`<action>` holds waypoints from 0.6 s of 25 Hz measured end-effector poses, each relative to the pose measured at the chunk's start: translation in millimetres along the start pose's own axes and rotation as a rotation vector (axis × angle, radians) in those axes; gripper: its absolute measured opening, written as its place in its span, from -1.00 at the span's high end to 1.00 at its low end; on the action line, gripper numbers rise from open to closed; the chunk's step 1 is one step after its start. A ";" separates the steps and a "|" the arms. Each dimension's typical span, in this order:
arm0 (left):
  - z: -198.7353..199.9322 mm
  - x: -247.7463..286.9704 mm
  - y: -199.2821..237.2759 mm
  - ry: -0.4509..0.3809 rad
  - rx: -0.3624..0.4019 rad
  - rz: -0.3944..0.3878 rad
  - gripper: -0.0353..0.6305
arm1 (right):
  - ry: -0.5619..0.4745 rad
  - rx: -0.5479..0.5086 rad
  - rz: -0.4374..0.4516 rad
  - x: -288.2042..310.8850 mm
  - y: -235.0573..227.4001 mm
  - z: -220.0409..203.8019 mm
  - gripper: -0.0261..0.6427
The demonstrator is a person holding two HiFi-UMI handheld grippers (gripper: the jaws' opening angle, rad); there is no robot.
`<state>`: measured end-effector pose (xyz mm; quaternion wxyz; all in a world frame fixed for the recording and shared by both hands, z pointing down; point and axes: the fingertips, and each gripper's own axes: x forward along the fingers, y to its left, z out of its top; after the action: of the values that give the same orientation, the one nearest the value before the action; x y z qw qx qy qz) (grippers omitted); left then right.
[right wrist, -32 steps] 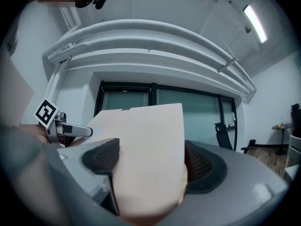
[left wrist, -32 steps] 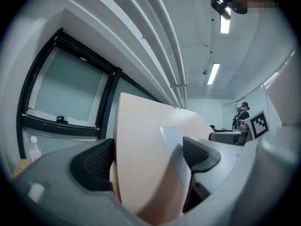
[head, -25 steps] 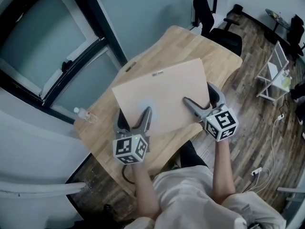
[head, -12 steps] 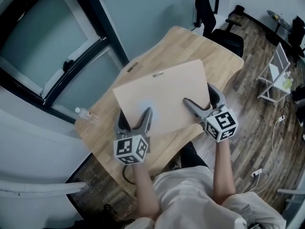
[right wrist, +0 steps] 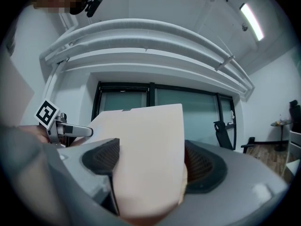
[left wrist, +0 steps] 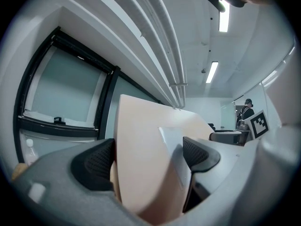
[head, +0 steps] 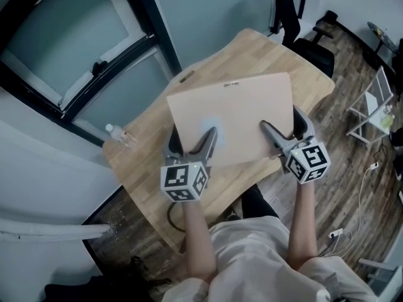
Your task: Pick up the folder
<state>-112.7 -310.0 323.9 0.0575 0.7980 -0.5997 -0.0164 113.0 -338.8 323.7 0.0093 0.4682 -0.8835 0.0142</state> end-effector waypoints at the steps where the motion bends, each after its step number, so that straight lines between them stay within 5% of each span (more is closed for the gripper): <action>1: -0.9 3.6 -2.8 -0.001 0.002 -0.010 -0.48 | -0.004 0.001 -0.010 -2.4 -3.8 -0.6 -0.36; 15: -67.0 30.0 16.4 0.063 -0.033 -0.014 -0.48 | 0.069 -0.016 -0.036 24.1 -6.8 -53.9 -0.36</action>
<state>-113.6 -338.5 393.5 0.0895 0.8012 -0.5916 -0.0015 105.2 -360.8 378.4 0.0440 0.4832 -0.8741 0.0231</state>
